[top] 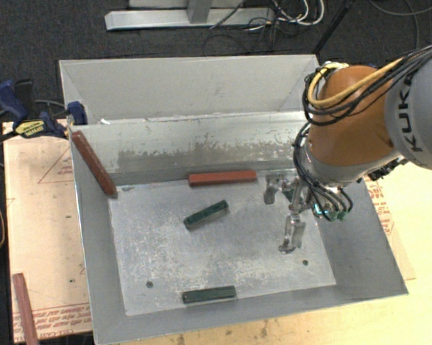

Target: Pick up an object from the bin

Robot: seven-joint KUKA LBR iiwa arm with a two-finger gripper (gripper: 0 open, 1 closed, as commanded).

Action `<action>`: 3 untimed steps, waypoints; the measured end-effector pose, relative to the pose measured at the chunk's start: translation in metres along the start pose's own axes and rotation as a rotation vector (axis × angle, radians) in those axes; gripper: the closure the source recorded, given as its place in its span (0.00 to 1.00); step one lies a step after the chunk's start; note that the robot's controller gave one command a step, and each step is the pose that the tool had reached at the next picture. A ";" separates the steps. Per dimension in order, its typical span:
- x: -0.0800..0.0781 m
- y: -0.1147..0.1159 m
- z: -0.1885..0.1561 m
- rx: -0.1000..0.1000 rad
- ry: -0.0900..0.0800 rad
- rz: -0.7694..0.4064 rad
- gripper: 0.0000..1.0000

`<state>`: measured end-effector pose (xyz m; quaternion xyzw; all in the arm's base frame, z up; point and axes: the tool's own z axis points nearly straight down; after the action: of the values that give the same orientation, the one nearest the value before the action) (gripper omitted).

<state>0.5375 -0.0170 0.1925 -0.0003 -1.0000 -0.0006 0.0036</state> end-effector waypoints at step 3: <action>-0.087 0.128 0.086 -0.004 -0.014 0.231 1.00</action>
Offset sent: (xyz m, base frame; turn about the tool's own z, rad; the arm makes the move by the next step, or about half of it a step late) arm 0.0401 0.0823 -0.1225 0.0757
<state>0.6242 0.1111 0.1064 -0.1156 -0.9933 -0.0022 -0.0035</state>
